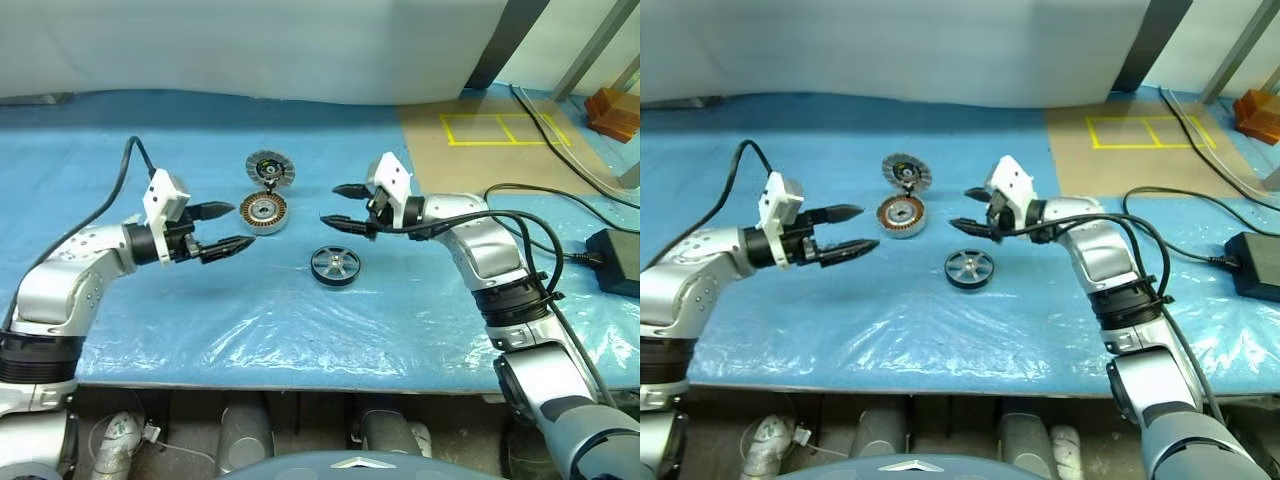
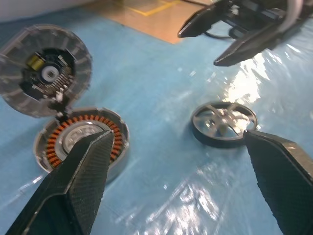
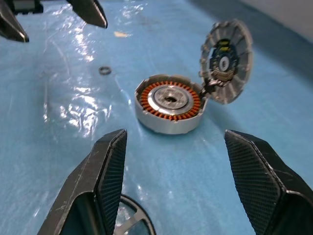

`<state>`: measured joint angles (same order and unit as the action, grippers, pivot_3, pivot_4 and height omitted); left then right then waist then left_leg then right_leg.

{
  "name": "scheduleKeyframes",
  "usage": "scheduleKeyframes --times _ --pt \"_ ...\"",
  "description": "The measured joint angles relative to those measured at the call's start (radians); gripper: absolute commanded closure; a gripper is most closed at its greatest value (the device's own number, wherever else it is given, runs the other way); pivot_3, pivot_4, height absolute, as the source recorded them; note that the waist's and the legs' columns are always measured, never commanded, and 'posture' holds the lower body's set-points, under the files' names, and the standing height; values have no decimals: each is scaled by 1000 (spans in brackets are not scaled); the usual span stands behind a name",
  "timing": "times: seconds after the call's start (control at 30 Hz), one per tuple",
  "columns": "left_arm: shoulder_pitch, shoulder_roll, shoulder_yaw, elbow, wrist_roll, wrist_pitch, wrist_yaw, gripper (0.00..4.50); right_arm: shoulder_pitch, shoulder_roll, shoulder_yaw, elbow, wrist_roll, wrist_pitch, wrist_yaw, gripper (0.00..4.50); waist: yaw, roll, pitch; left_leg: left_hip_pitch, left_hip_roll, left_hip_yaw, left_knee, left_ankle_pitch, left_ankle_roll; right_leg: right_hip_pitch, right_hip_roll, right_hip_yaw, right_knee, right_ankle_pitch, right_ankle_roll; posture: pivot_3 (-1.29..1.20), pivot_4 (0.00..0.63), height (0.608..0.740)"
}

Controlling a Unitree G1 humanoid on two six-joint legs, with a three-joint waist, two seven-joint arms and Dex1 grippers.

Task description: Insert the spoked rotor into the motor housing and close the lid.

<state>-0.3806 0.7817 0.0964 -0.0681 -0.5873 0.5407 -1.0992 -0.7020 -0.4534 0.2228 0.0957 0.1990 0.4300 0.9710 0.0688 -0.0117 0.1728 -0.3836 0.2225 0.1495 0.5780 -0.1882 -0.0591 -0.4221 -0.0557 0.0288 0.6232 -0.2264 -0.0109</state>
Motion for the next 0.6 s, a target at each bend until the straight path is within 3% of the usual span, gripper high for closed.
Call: scheduleKeyframes --times 0.33,0.6 --pt "-99 -6 -125 177 139 -169 -163 33 -99 -17 77 25 -36 87 75 1185 2 0 0 0 0 0 1 0 0 0 0 0 1 0 0 0 150 740" --pt "-153 -45 -137 276 203 -282 -164 33 -110 -68 79 28 -50 56 140 1185 3 0 0 0 0 0 1 0 0 0 -1 0 2 0 0 0 150 740"
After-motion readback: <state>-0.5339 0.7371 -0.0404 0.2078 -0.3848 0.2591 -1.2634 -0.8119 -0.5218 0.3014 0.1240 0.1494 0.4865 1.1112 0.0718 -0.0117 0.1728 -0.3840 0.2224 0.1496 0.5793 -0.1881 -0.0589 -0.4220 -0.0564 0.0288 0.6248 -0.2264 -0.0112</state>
